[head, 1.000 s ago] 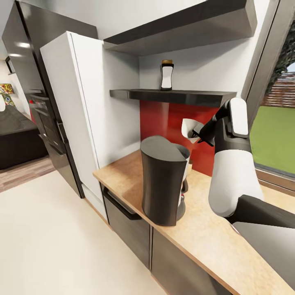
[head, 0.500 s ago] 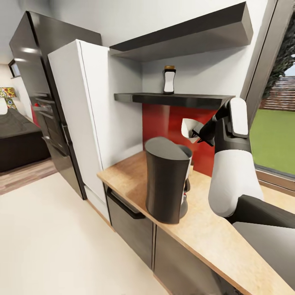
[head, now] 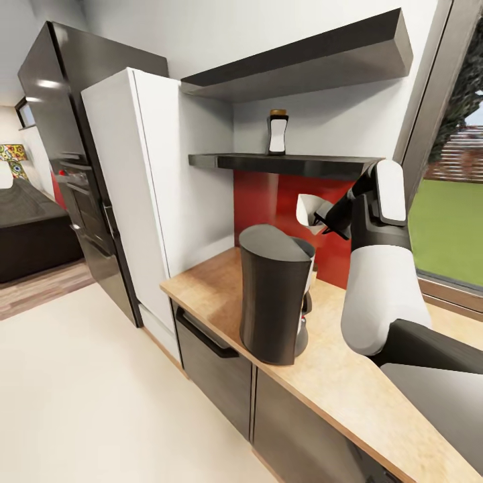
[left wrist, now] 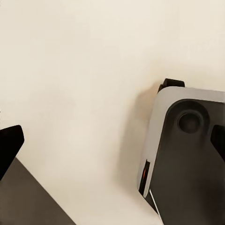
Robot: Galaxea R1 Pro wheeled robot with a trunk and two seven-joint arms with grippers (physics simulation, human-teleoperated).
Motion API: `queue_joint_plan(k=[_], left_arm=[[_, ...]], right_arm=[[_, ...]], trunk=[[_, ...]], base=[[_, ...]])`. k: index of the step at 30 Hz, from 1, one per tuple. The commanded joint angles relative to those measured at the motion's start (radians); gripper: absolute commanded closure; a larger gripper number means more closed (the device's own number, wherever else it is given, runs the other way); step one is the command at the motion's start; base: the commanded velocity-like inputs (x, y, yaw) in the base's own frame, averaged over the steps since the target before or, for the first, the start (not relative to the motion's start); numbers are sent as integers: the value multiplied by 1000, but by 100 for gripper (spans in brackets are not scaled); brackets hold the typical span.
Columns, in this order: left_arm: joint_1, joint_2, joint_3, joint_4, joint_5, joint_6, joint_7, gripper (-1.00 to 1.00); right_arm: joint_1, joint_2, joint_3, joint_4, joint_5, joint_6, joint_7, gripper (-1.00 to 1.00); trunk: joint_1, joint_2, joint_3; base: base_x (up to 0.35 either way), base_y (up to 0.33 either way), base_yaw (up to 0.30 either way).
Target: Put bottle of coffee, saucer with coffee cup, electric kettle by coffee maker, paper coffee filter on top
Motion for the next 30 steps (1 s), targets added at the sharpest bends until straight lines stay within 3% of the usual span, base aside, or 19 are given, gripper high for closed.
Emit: queue_joint_plan(k=[1,6,15,30], left_arm=[[-1,0,4,1,2,-4,0,-100],[-1,0,4,1,2,-4,0,-100],[-1,0,3,1,2,-3,0,-100],[-1,1,4,-1,1,-3,0,-100]], right_arm=[[-1,1,-3,-1,-9,10,-9,100],[-1,1,-6,-2,-19,9,-8,100],[0,1,-6,3,-120,9,-8,100],[3,0,-7,4,-127,11,-12,100]], trunk=[[1,-2,-2],[1,-2,-2],[1,-2,-2],[1,-2,-2]], base=[[0,0,0],[0,0,0],[0,0,0],[0,0,0]])
